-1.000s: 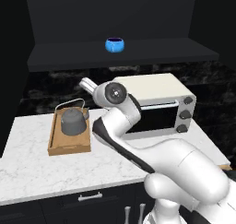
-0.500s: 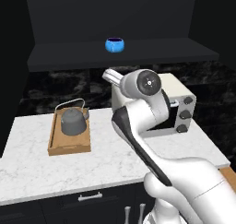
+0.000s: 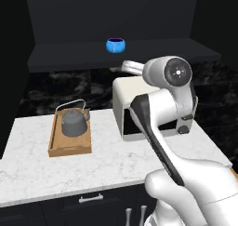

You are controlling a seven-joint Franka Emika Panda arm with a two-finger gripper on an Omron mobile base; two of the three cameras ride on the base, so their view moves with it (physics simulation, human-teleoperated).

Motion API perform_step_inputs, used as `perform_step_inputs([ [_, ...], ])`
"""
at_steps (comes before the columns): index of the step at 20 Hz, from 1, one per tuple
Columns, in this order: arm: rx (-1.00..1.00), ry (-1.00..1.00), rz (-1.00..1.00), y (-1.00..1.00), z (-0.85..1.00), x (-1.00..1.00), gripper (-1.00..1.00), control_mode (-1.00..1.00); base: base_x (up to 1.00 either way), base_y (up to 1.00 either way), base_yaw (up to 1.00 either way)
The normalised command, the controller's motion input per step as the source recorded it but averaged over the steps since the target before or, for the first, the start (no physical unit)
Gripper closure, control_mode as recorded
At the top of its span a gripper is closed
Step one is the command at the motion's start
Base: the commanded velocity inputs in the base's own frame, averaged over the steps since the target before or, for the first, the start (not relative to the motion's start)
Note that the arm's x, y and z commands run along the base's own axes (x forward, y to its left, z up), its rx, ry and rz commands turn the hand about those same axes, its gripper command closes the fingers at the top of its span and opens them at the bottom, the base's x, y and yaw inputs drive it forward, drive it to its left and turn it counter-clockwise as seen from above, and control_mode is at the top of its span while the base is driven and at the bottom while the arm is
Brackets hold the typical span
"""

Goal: Pick the kettle from the counter and place it on the tray. Then pick the mug from the cabinet and place it on the tray. Then close the cabinet doors.

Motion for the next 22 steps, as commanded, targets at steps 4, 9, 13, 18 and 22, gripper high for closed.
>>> perform_step_inputs([
  [4, -0.26, -0.06, 0.26, -0.58, 0.21, 0.01, -1.00, -1.00, 0.00, 0.00, 0.00],
  [9, -0.02, 0.00, 0.07, 0.00, 0.00, 0.08, -1.00, -1.00, 0.00, 0.00, 0.00],
  [13, 0.00, 0.00, 0.03, -0.07, 0.00, 0.27, -1.00, -1.00, 0.00, 0.00, 0.00],
  [18, -0.01, 0.00, 0.10, -0.20, 0.06, 0.29, -1.00, -1.00, 0.00, 0.00, 0.00],
  [22, -0.06, 0.00, 0.17, -0.11, 0.11, 0.25, -1.00, -1.00, 0.00, 0.00, 0.00],
])
